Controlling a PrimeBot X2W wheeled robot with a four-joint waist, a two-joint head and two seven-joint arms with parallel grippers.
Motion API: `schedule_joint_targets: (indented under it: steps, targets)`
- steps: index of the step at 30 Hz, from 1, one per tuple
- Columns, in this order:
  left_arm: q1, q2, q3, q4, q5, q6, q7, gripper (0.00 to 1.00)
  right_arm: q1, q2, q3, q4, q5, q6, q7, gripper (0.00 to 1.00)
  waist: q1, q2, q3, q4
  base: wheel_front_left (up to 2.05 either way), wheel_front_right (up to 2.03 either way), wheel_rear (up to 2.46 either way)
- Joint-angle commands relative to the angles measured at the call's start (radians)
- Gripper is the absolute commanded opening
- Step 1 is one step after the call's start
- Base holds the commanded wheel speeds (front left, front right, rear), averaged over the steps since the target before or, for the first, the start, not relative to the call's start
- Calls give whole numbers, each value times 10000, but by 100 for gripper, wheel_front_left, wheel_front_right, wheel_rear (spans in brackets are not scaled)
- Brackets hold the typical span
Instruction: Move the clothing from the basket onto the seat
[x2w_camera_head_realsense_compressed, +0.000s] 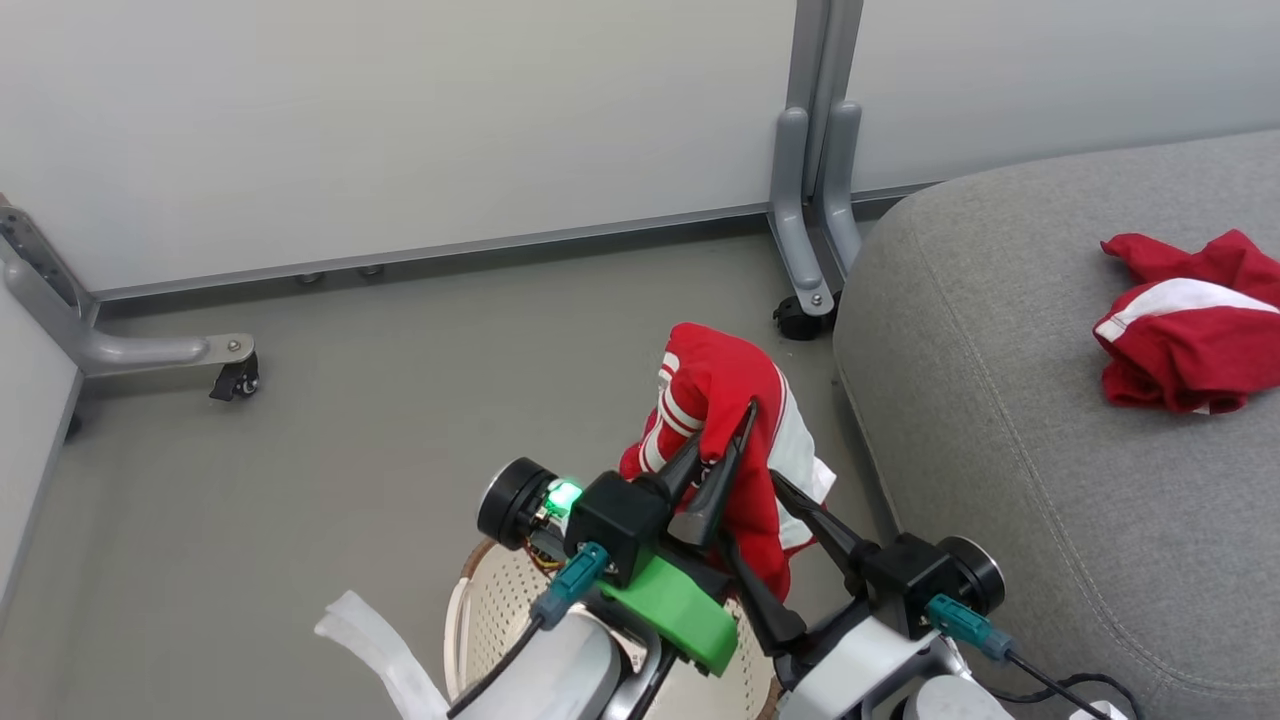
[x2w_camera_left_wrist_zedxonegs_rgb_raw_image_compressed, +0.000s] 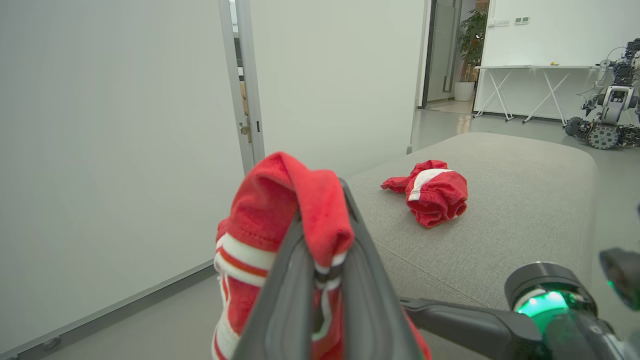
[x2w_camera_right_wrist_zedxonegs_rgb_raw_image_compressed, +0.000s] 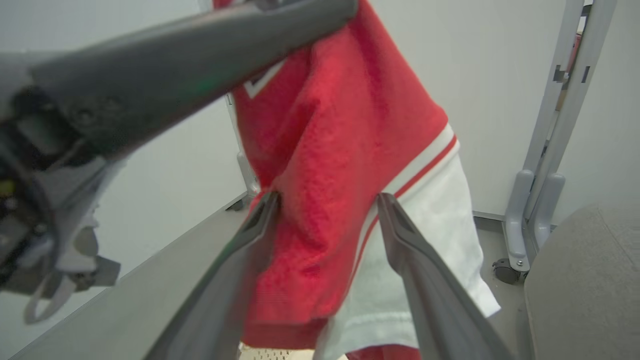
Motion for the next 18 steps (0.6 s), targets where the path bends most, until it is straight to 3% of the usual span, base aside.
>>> schedule_joint_targets:
  steps: [1,5,7,18]
  targets:
    - [-234,15,-147,25,-175,108,-7,0,-63,108,-114,81,-165,-10,-29,100,0,0,16,14,0,0,0]
    - [-393,16,-517,11,-378,215,-7,0,-35,242,-229,215,-191,-10,-29,100,0,0,44,43,0,0,0]
    - [-463,15,-646,44,-459,265,-7,0,-66,300,-241,253,-201,-10,-29,0,0,0,57,47,0,0,0]
    - [-532,18,-762,550,-347,231,-5,0,211,347,-974,310,-99,-10,-29,0,0,0,162,95,0,0,0]
